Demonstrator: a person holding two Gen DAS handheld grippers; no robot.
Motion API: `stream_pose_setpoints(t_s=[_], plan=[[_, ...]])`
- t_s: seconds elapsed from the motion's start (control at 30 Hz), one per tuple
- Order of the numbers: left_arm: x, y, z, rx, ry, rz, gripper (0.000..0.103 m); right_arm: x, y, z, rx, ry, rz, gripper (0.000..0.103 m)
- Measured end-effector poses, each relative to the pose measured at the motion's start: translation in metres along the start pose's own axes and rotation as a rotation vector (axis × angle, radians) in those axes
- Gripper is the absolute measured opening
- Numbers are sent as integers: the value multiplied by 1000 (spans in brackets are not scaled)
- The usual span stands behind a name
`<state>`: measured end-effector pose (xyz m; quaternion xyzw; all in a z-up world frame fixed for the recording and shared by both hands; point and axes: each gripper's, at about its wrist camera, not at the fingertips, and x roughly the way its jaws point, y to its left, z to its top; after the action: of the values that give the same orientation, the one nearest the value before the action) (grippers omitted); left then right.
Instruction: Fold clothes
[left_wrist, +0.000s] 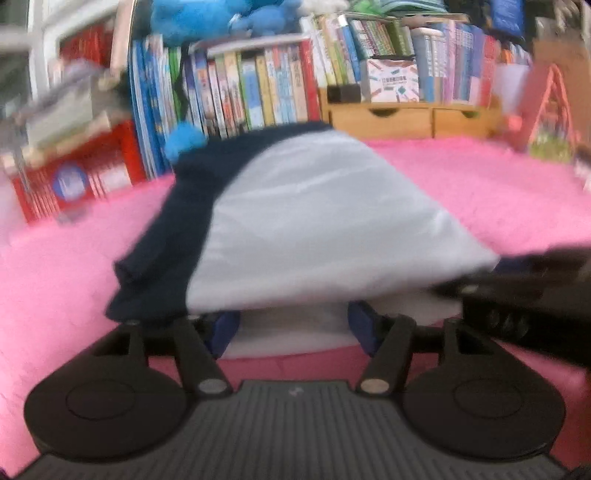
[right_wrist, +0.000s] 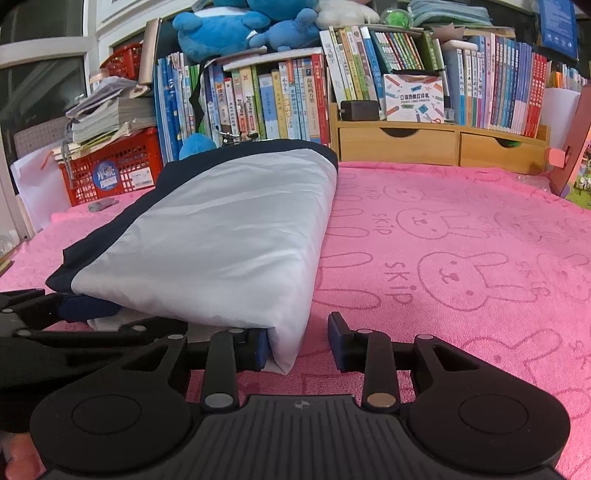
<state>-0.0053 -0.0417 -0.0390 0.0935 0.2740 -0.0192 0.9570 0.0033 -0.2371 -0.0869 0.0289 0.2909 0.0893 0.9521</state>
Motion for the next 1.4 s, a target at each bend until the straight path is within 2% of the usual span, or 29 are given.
stream_pose_setpoints(t_s=[0.07,0.37,0.47,0.77,0.9,0.93,1.0,1.07,1.13,1.23,1.4], plan=[[-1,4,-3,24,-6,21,66,0,0,0,-1,0,0,35],[-4,67,-16,-31,17,146,69,0,0,0,0,1,2,36],[-6,81,-23,-27,17,211,69,0,1,0,-5,3,0,36],[-12,98,-27,-36,24,217,73,0,2,1,-14,5,-2,37],[-12,111,-33,-39,43,299,72,0,3,1,-13,5,-3,37],[-13,120,-35,-75,55,287,71,0,3,1,-13,5,-3,37],[-17,142,-33,-220,92,185,60,0,3,1,-12,5,-1,38],[-22,160,-31,-370,92,73,60,-1,3,2,-13,6,4,39],[-28,167,-28,-453,57,-13,60,-1,3,2,-18,6,1,39],[-36,164,-19,-469,-2,-78,60,-1,5,2,-26,5,-4,40],[-32,143,-4,-361,-26,-74,61,-1,6,2,-34,7,-5,41]])
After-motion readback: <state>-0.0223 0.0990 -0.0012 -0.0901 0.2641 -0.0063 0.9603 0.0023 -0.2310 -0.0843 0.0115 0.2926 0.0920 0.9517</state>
